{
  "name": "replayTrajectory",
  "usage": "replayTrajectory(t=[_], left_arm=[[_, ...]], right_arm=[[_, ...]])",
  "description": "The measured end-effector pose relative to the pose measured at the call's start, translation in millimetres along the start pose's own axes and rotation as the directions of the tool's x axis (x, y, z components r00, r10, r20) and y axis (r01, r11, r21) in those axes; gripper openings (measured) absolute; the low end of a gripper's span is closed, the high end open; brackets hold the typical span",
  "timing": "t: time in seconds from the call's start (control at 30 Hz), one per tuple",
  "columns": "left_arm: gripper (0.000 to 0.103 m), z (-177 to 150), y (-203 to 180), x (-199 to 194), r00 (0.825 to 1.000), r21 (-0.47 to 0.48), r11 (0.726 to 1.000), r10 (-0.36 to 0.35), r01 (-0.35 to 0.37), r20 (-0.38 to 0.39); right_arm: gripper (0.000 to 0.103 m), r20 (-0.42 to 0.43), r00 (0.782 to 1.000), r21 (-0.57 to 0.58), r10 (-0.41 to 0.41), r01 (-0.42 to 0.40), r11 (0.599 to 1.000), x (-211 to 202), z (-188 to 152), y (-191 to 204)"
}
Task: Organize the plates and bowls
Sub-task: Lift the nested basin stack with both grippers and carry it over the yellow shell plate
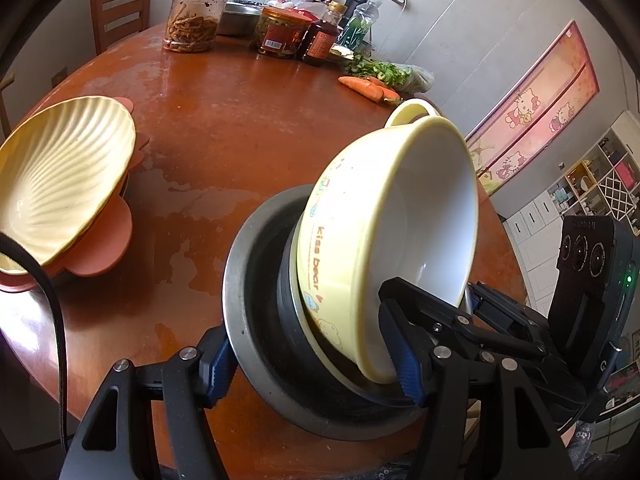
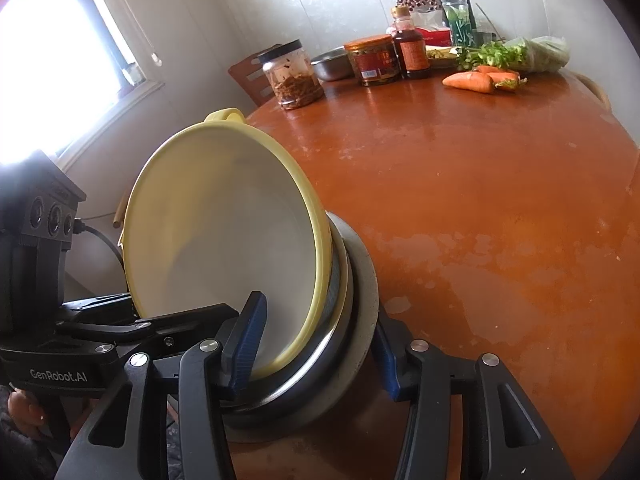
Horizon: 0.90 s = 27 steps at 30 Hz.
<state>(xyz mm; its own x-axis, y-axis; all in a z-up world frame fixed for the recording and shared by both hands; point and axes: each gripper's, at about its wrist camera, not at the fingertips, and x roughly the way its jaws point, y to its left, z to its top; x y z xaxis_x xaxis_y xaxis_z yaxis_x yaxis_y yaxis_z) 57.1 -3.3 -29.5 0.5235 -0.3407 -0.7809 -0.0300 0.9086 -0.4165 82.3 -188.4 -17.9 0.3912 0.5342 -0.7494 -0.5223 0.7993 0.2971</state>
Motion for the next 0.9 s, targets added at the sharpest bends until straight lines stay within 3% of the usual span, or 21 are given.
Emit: replayTrajectory(t=[0.43, 0.9], left_arm=[[0.065, 4, 1, -26, 0.999, 0.014, 1.000, -0.007, 0.006, 0.048], [0.065, 18, 27, -53, 0.995, -0.006, 1.000, -0.005, 0.005, 0.096]], right_arm=[[0.052, 0.029, 1.000, -0.032, -0.004, 0.005, 0.999, -14, 12, 16], [0.052, 0.035, 0.999, -0.079, 0.008, -0.005, 0.997, -4, 38, 49]])
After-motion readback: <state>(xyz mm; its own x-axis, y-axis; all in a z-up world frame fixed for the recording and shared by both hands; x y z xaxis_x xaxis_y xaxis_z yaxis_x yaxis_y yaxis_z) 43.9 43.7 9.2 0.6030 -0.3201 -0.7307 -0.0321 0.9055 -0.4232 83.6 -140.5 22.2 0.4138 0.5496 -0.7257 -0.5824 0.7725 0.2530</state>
